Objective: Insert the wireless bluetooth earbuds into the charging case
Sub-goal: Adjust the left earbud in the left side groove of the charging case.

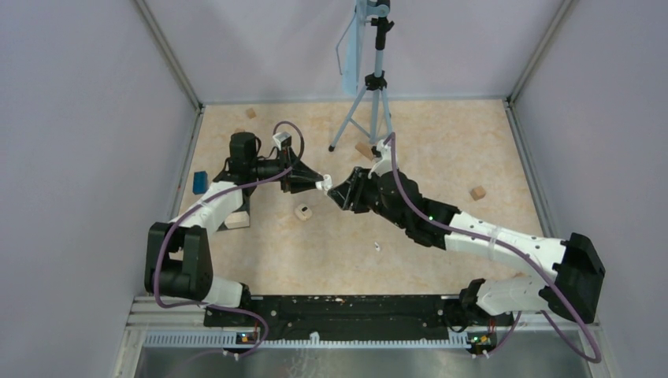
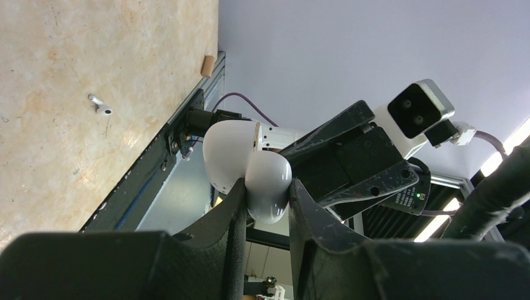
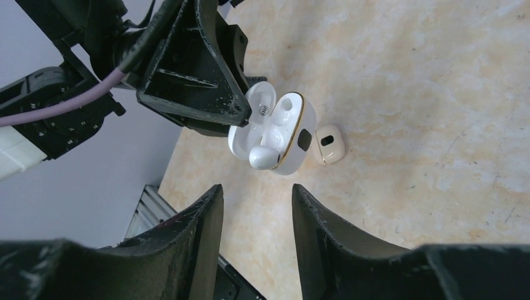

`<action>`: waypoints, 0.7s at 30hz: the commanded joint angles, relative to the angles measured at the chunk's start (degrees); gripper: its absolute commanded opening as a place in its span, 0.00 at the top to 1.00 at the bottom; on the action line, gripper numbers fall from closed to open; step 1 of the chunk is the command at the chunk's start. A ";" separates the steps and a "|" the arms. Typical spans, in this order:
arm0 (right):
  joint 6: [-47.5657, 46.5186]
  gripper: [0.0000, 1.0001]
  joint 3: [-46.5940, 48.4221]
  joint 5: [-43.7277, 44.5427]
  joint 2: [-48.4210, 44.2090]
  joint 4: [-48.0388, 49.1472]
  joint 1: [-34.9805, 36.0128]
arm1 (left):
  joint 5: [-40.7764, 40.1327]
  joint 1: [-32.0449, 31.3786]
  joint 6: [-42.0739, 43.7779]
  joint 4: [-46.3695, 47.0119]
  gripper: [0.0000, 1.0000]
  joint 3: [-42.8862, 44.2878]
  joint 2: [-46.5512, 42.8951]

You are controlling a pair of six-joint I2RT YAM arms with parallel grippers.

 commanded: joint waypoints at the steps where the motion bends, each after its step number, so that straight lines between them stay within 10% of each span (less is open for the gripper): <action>1: 2.33 0.58 5.17 1.80 0.78 -3.20 -0.54 | 0.89 0.21 0.93 0.91 1.00 0.99 0.06; 21: 1.71 0.68 10.01 2.55 5.41 -6.59 -0.55 | 1.02 0.21 1.23 0.82 1.00 0.70 0.03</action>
